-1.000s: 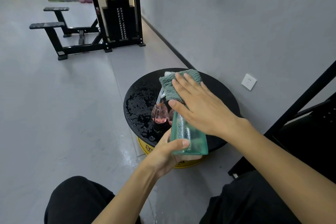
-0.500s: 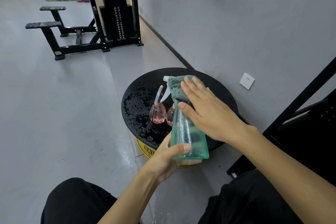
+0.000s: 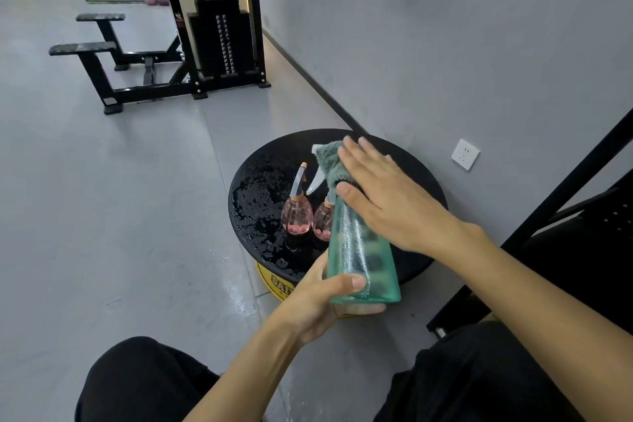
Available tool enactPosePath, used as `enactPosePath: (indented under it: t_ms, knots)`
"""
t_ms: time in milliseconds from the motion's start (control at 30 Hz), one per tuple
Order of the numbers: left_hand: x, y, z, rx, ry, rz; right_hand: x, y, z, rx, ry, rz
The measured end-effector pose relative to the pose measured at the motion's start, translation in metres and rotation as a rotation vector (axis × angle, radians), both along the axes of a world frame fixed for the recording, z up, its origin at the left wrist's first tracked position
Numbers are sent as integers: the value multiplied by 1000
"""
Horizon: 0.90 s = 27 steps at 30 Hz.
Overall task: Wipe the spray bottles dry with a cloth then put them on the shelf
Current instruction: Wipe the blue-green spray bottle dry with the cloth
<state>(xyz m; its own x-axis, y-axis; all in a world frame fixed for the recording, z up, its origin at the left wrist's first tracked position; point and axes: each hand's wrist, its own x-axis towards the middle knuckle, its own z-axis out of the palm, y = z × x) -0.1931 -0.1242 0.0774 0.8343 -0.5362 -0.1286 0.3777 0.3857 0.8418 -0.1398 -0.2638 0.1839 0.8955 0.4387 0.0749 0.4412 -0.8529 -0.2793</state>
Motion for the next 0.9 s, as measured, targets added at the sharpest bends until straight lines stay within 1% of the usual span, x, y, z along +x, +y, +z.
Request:
enactPosePath:
  t_ms: [100, 167, 367, 467, 633, 833, 900]
  knots:
    - [1, -4, 2, 11, -9, 0, 12, 1, 2, 58, 9, -46]
    - [3, -2, 2, -4, -9, 18, 8, 4, 1, 75, 0, -34]
    - [6, 6, 2, -6, -4, 23, -12, 9, 0, 33, 12, 56]
    - [5, 3, 4, -6, -12, -2, 0, 4, 1, -1, -12, 15]
    - [3, 0, 3, -15, 3, -7, 12, 2, -2, 60, -6, -36]
    - [6, 6, 2, -11, -3, 34, -6, 2, -1, 85, 57, 64]
    - [7, 7, 4, -15, 2, 18, -1, -2, 3, 63, 38, 59]
